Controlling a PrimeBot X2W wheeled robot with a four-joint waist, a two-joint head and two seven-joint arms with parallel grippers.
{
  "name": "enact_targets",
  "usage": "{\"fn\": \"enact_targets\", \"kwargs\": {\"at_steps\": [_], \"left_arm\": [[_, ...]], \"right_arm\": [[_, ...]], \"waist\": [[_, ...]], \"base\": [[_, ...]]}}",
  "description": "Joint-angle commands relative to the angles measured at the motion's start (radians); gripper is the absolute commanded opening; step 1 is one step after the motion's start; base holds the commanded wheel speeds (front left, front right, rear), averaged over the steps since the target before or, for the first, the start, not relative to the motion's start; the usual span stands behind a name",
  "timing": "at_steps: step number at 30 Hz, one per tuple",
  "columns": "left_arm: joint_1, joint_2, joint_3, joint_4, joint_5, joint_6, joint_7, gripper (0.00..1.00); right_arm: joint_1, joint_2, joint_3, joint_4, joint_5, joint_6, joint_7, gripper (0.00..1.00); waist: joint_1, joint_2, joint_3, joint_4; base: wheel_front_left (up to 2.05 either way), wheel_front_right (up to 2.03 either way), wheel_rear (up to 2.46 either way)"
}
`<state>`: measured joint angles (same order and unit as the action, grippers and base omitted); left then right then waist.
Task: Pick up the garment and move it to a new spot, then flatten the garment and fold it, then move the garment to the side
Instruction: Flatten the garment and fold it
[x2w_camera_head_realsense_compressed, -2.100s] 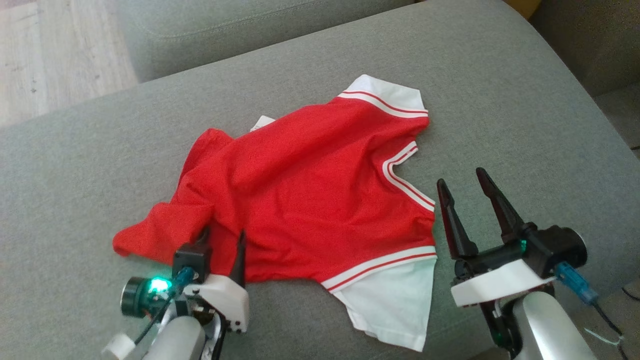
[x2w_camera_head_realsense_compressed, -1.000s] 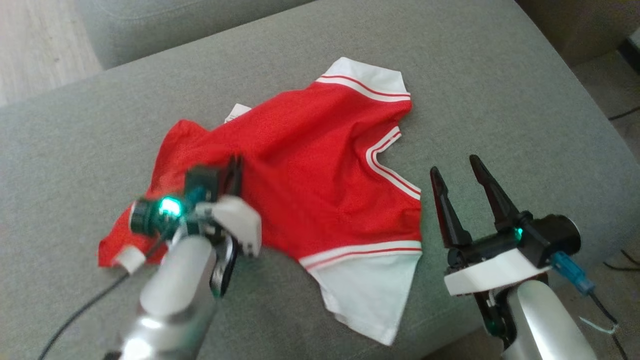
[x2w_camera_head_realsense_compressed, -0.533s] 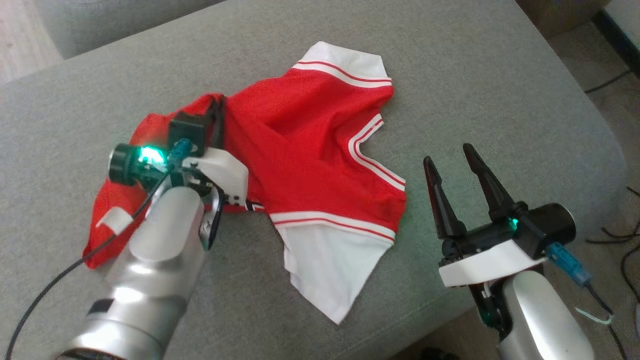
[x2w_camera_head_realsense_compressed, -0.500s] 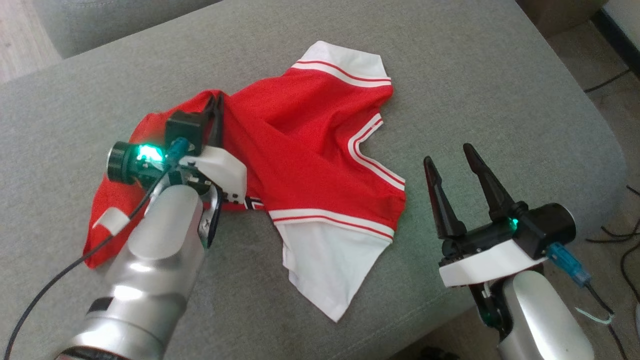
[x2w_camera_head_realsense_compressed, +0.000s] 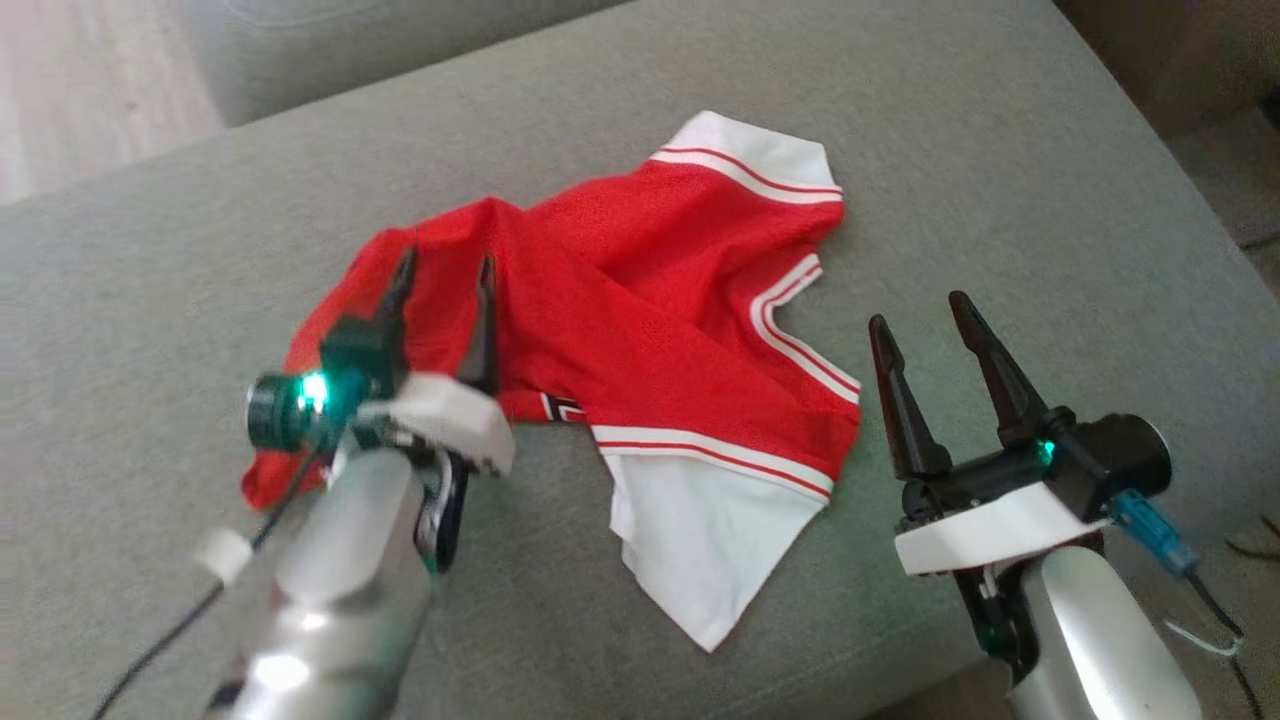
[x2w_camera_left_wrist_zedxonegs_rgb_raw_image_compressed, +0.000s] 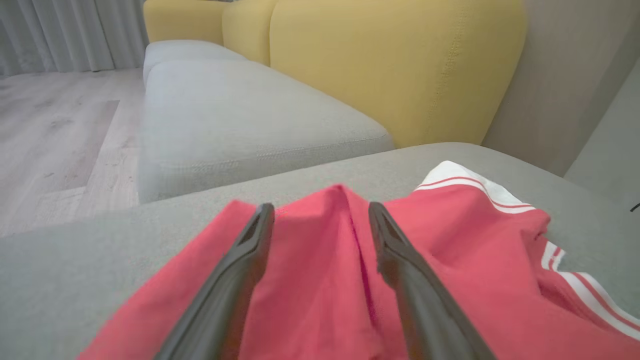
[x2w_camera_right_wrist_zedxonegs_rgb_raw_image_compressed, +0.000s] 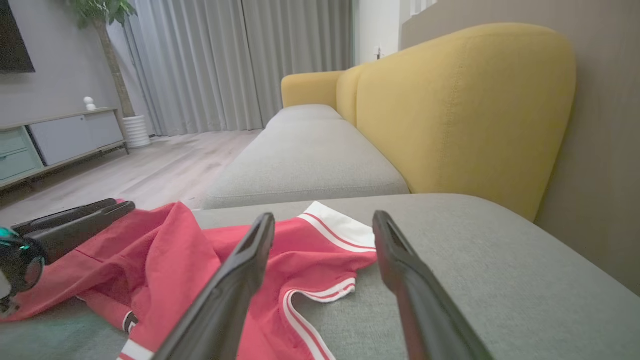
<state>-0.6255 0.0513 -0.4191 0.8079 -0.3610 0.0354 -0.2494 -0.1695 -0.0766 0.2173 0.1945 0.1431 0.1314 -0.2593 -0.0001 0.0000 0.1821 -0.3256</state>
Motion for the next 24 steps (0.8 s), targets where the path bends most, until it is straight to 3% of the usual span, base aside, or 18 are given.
{"fn": "enact_targets", "kwargs": {"at_steps": [1, 12, 17, 24], "left_arm": [[0.013, 0.028, 0.037, -0.066, 0.003, 0.010, -0.012, 1.00], [0.350, 0.120, 0.114, -0.341, -0.017, 0.050, -0.012, 1.00], [0.416, 0.144, 0.108, -0.332, -0.028, 0.043, 0.009, 1.00], [0.378, 0.141, 0.117, -0.259, -0.052, 0.031, 0.014, 1.00]], "right_arm": [[0.005, -0.008, 0.014, -0.034, -0.006, -0.001, -0.002, 1.00], [0.038, -0.019, 0.000, -0.039, -0.013, -0.001, -0.002, 1.00], [0.033, -0.022, 0.009, -0.039, -0.014, -0.001, -0.002, 1.00], [0.016, -0.031, 0.020, -0.036, -0.008, -0.001, -0.002, 1.00]], "waist": [[0.0001, 0.0000, -0.024, 0.032], [0.0001, 0.0000, -0.047, 0.122], [0.0001, 0.0000, -0.041, 0.145], [0.0001, 0.0000, -0.032, 0.141]], "base": [[0.00, 0.00, 0.00], [0.00, 0.00, 0.00], [0.00, 0.00, 0.00], [0.00, 0.00, 0.00]]}}
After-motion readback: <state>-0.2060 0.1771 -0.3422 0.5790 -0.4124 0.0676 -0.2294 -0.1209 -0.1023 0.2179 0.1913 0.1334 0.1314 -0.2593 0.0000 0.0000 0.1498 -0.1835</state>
